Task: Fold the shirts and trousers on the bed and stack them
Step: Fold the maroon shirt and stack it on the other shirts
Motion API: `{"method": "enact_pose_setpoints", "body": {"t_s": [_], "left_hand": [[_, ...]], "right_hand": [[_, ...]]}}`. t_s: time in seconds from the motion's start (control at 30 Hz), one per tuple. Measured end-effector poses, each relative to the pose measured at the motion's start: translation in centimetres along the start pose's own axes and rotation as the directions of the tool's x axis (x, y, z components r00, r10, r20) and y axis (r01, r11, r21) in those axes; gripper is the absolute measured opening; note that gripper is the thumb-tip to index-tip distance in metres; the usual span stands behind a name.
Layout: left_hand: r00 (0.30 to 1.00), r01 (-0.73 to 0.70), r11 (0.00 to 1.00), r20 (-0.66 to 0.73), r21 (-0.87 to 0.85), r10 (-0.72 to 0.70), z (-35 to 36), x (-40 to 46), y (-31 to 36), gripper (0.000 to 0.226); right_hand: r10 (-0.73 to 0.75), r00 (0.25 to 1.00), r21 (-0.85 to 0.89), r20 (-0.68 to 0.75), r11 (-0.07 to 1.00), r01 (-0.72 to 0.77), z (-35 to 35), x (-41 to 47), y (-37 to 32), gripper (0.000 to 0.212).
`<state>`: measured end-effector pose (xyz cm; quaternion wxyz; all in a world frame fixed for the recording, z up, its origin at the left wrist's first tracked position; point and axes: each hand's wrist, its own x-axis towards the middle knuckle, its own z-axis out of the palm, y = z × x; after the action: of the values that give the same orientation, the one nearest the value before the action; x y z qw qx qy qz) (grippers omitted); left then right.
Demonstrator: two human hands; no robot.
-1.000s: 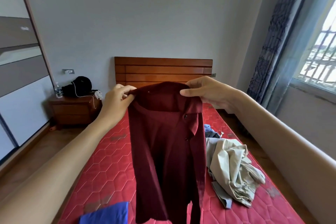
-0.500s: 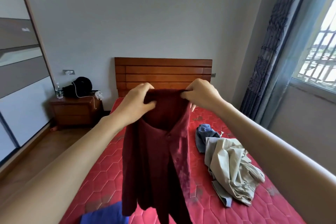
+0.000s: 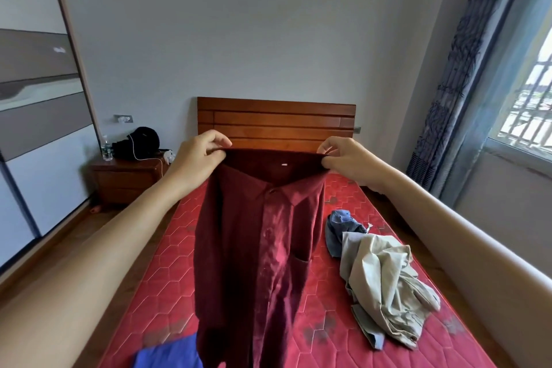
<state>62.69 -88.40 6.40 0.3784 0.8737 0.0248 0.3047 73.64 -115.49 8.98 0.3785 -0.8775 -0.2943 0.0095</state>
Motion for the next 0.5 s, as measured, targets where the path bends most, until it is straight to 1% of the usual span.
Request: {"method": "enact_pose_setpoints", "body": {"t_s": [0.07, 0.13, 0.17, 0.23, 0.27, 0.3, 0.37, 0.43, 0.47, 0.5], "left_hand": [[0.996, 0.082, 0.992, 0.032, -0.092, -0.079, 0.1, 0.2, -0.2, 0.021], [0.984, 0.157, 0.974, 0.109, -0.162, -0.140, 0.2, 0.4, -0.4, 0.021], [0.976, 0.191, 0.965, 0.141, -0.179, -0.167, 0.4, 0.5, -0.4, 0.022], [0.950, 0.286, 0.937, 0.190, -0.203, -0.249, 0.6, 0.7, -0.1, 0.019], [0.930, 0.347, 0.910, 0.211, -0.226, -0.302, 0.8, 0.8, 0.2, 0.021], [0.907, 0.406, 0.875, 0.232, -0.262, -0.352, 1.0, 0.9, 0.4, 0.024], [0.860, 0.504, 0.789, 0.285, -0.351, -0.423, 1.4, 1.0, 1.0, 0.030], [0.825, 0.561, 0.716, 0.354, -0.415, -0.441, 1.6, 1.2, 1.3, 0.041], [0.812, 0.576, 0.701, 0.393, -0.421, -0.431, 1.6, 1.3, 1.2, 0.054], [0.801, 0.586, 0.697, 0.428, -0.414, -0.419, 1.5, 1.3, 1.3, 0.073]], "right_hand": [[-0.030, 0.992, 0.171, 0.123, 0.985, 0.009, -0.4, 0.0, 0.6, 0.014], [-0.079, 0.981, 0.263, 0.177, 0.964, 0.031, -0.5, -0.1, 1.2, 0.007], [-0.102, 0.979, 0.298, 0.175, 0.953, 0.046, -0.6, -0.1, 1.5, 0.008], [-0.136, 0.980, 0.376, 0.145, 0.924, 0.072, -0.4, 0.0, 1.9, 0.031], [-0.136, 0.982, 0.428, 0.128, 0.901, 0.069, -0.2, 0.0, 2.0, 0.040], [-0.125, 0.986, 0.488, 0.113, 0.871, 0.054, 0.1, 0.1, 2.0, 0.041], [-0.076, 0.992, 0.595, 0.103, 0.803, 0.000, 0.7, 0.3, 1.8, 0.038], [-0.019, 0.993, 0.661, 0.114, 0.748, -0.062, 1.1, 0.6, 1.6, 0.039], [-0.002, 0.991, 0.684, 0.132, 0.724, -0.090, 1.1, 0.7, 1.7, 0.040], [0.003, 0.987, 0.708, 0.163, 0.696, -0.119, 1.1, 0.7, 1.8, 0.041]]}}
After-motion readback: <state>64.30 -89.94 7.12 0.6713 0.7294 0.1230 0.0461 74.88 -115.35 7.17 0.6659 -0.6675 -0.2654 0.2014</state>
